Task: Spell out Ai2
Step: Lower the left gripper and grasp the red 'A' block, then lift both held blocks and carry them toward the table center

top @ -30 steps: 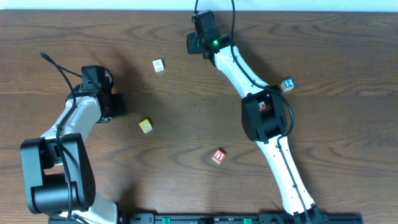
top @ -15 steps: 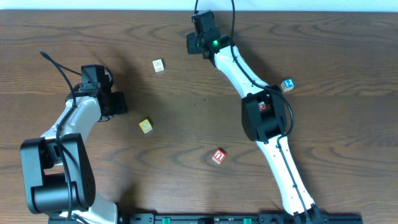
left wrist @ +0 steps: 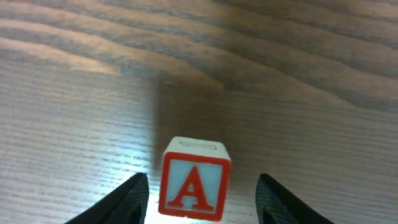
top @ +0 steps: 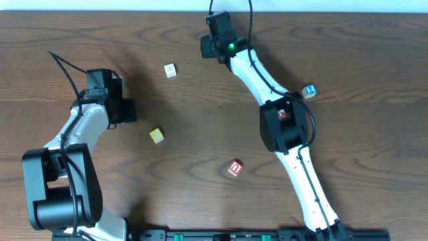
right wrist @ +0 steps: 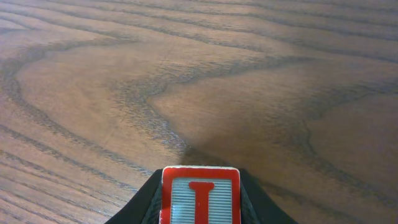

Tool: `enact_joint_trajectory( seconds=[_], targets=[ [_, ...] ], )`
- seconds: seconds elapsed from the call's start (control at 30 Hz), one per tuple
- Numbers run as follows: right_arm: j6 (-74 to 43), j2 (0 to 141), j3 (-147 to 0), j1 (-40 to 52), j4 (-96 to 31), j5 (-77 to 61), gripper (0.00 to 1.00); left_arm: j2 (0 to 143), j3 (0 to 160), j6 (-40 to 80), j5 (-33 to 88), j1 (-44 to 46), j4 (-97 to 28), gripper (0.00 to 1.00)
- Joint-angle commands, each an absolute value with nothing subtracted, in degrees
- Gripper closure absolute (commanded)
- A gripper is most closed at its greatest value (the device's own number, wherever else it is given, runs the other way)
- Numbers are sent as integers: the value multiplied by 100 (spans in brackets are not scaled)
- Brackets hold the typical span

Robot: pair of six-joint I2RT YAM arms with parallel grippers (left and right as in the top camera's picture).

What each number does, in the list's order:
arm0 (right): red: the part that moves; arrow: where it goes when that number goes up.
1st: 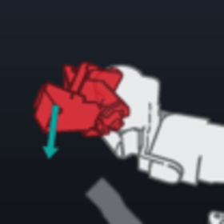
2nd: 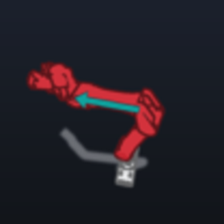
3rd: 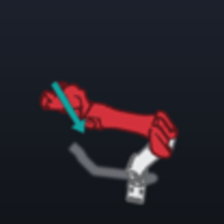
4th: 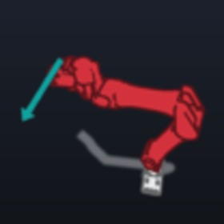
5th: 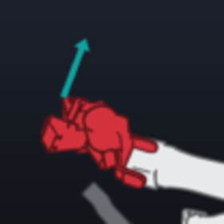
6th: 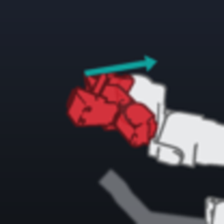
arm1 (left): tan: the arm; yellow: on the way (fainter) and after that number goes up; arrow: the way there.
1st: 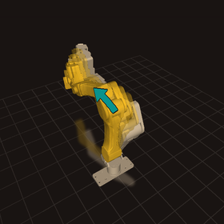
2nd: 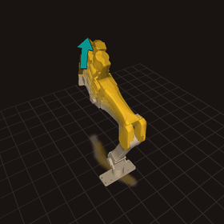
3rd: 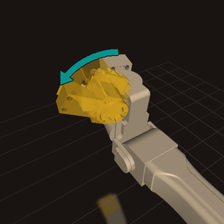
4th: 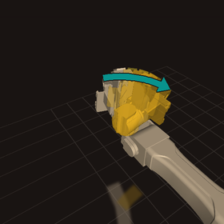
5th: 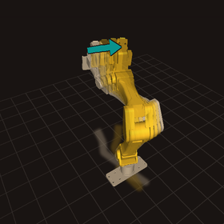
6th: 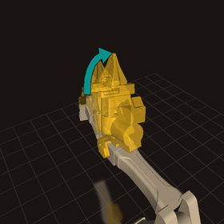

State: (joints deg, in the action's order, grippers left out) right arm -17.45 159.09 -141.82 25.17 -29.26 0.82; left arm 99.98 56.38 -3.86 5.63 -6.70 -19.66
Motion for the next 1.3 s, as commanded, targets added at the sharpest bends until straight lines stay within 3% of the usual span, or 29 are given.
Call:
enact_joint_trajectory(
  seconds=[0.0, 0.53, 1.27],
  targets=[
    [-1761, 16042, -14280, 2635, -2954, 108, 80, 10077, 5749, -672, 762, -672, -1964, 45],
    [-1758, 16042, -14280, 2635, -2954, 108, 87, 10339, 5752, -596, 902, -672, -1959, 64],
    [-1758, 16040, -14280, 2676, -2963, 108, 92, 10337, 5802, -121, 886, -672, -1942, 79]
  ],
)
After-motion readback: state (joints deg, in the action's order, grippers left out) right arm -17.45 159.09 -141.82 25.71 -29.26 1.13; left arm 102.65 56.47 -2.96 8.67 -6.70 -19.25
